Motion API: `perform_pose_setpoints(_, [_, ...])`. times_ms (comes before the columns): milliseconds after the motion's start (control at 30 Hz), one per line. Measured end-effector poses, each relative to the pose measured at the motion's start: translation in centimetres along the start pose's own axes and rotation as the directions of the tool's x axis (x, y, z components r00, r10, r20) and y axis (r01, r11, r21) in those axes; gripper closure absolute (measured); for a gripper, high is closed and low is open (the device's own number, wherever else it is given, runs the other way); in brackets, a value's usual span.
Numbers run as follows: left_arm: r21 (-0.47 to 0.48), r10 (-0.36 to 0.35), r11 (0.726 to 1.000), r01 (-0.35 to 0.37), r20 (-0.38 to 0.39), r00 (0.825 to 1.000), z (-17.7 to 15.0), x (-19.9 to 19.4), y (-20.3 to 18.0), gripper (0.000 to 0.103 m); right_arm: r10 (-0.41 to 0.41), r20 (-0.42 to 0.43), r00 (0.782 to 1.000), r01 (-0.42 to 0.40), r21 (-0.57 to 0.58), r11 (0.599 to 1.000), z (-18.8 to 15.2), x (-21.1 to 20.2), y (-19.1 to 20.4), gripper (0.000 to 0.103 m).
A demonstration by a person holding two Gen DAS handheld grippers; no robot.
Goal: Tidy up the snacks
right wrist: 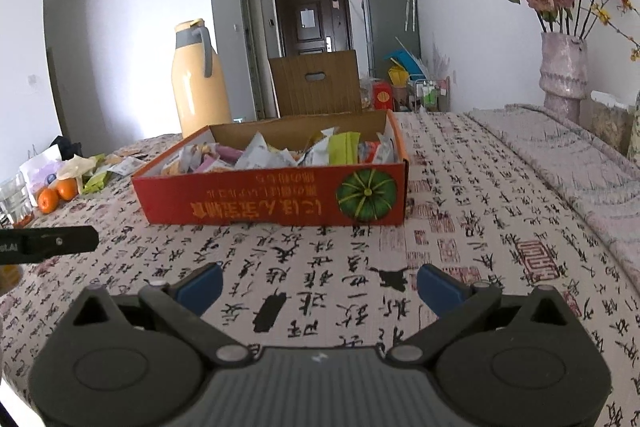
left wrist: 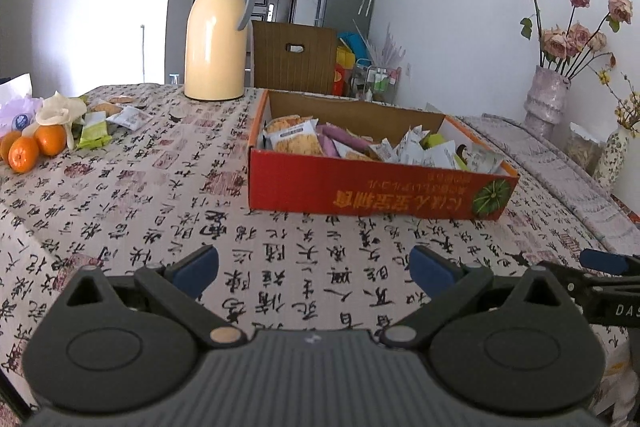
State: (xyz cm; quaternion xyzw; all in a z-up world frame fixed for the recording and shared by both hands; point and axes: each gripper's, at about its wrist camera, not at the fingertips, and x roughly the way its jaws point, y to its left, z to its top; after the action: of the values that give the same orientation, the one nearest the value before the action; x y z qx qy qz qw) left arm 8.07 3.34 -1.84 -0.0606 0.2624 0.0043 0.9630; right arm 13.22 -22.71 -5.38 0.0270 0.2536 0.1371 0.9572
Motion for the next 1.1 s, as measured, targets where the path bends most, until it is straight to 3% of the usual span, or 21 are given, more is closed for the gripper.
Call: perform_pose_setpoints(1100, [-0.012,0.000,1.000,0.000,-0.008,1.000,-0.68,-0.26,0.24,0.000,-0.004,-0.008,1.000,0.004,0.004,1.000,-0.34,0.01,0.16,0.000])
